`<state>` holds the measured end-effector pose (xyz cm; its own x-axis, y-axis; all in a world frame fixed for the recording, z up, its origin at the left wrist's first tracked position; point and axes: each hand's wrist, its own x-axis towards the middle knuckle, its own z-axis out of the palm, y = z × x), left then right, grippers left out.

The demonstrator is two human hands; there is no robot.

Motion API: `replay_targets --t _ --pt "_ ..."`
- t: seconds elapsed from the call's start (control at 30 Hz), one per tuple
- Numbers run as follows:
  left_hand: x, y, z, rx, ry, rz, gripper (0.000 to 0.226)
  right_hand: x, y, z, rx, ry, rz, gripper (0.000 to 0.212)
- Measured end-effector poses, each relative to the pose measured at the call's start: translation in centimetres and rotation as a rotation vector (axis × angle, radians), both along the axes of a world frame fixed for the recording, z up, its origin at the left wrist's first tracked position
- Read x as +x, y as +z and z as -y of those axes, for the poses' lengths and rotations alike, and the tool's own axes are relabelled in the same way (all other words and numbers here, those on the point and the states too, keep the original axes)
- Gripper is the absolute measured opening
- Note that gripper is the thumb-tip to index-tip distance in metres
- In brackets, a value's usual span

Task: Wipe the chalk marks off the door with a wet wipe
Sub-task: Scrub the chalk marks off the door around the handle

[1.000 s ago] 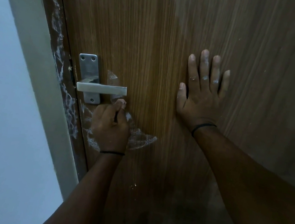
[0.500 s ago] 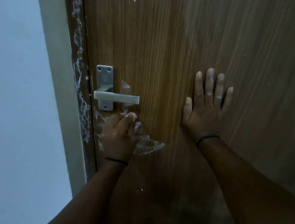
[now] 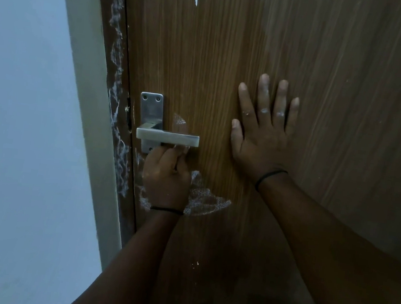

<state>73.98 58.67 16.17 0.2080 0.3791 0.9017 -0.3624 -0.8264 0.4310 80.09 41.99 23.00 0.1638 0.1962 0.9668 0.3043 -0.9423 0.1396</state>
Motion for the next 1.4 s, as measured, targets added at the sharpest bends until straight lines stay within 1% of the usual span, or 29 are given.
replay_targets --t 0.17,0.33,0.4,0.5,0.57,0.67,0.73,0.8,0.87,1.0,1.1,1.23,1.3,1.4 --pt "0.0 -1.0 0.7 -0.112 -0.013 0.047 0.005 0.4 -0.4 0.3 0.001 -0.022 0.047 0.058" --pt "0.2 0.1 1.0 -0.184 -0.008 0.048 0.008 0.0 -0.2 0.0 0.014 -0.024 0.044 0.057" --pt "0.5 0.6 1.3 -0.133 0.01 0.036 0.01 -0.1 -0.2 0.0 0.014 -0.033 0.039 0.057" --pt "0.8 0.4 1.5 0.002 0.009 0.04 0.004 -0.2 -0.2 0.0 0.021 -0.021 0.04 0.057" --pt "0.9 -0.3 1.1 0.098 0.034 0.059 0.006 -0.2 -0.2 0.1 0.021 -0.02 0.038 0.057" --pt "1.0 -1.8 0.7 0.222 0.107 0.05 0.017 -0.3 -0.3 0.0 0.016 -0.018 0.041 0.058" --pt "1.0 -3.0 1.4 0.286 0.116 -0.03 0.028 -0.1 -0.3 0.0 0.017 -0.022 0.047 0.058" --pt "0.7 -4.0 2.4 0.32 0.107 -0.145 0.045 0.0 -0.3 0.0 0.018 -0.032 0.051 0.059" --pt "0.7 -4.3 2.8 0.324 0.091 -0.225 0.056 0.0 -0.4 0.0 0.018 -0.035 0.061 0.059" --pt "1.0 -4.0 2.7 0.364 0.047 -0.298 0.07 0.0 -0.4 0.0 0.023 -0.027 0.073 0.059" --pt "1.2 -3.5 2.7 0.385 0.075 -0.336 0.065 -0.1 -0.4 0.0 0.028 -0.023 0.068 0.058" --pt "0.9 -3.3 3.0 0.397 0.091 -0.316 0.062 -0.3 -0.3 0.0 0.028 -0.017 0.049 0.058" --pt "0.8 -3.0 2.7 0.344 0.102 -0.306 0.062 -0.4 -0.3 0.0 0.033 -0.02 0.042 0.058" --pt "0.9 -2.0 2.3 0.211 0.145 -0.327 0.062 -0.3 -0.3 -0.1 0.034 -0.016 0.051 0.058"
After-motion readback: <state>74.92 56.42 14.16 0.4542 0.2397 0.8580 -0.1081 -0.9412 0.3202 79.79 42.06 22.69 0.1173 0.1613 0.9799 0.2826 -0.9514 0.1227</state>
